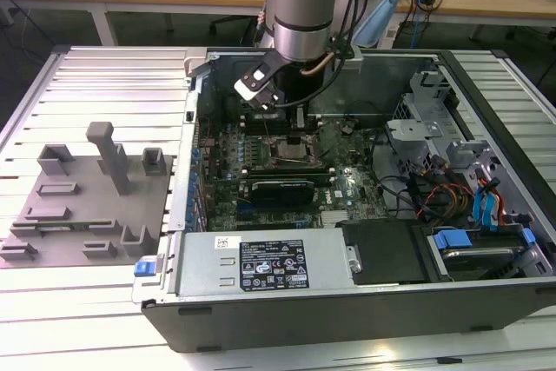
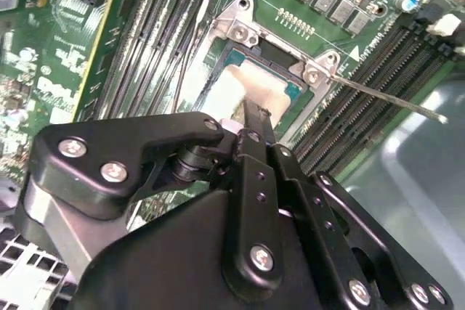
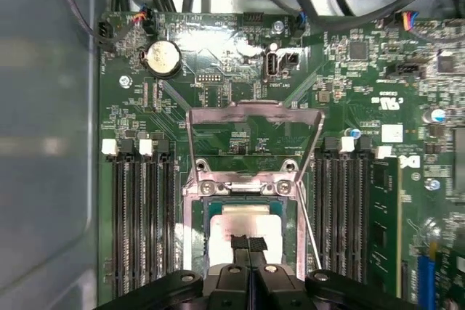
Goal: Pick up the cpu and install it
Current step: 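Place the cpu into insertion slot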
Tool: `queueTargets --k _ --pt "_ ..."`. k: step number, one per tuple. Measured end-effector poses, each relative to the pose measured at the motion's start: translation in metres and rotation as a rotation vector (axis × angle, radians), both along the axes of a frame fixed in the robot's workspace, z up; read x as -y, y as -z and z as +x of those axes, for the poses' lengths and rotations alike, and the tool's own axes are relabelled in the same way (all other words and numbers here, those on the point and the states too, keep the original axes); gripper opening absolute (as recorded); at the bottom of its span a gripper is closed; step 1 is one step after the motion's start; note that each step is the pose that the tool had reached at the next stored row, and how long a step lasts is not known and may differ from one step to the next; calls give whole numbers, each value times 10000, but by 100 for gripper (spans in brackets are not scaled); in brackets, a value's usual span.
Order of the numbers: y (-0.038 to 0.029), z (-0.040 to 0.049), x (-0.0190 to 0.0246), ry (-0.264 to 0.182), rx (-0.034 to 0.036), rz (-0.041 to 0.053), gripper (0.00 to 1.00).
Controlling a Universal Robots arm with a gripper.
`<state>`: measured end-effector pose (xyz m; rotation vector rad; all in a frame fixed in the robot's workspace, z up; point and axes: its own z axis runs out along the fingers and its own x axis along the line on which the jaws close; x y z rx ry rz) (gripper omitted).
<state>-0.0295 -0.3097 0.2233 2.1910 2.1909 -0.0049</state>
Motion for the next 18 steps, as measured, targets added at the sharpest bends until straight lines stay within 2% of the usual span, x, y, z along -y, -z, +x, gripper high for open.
queueTargets --k 3,5,8,9,18 --pt "-117 0 0 0 0 0 11" --pt "-240 0 -1 -1 0 0 11" --pt "-362 0 -4 -1 0 1 11" --pt "-423 0 -4 0 -1 -1 11" --pt "-438 0 -4 0 0 0 11"
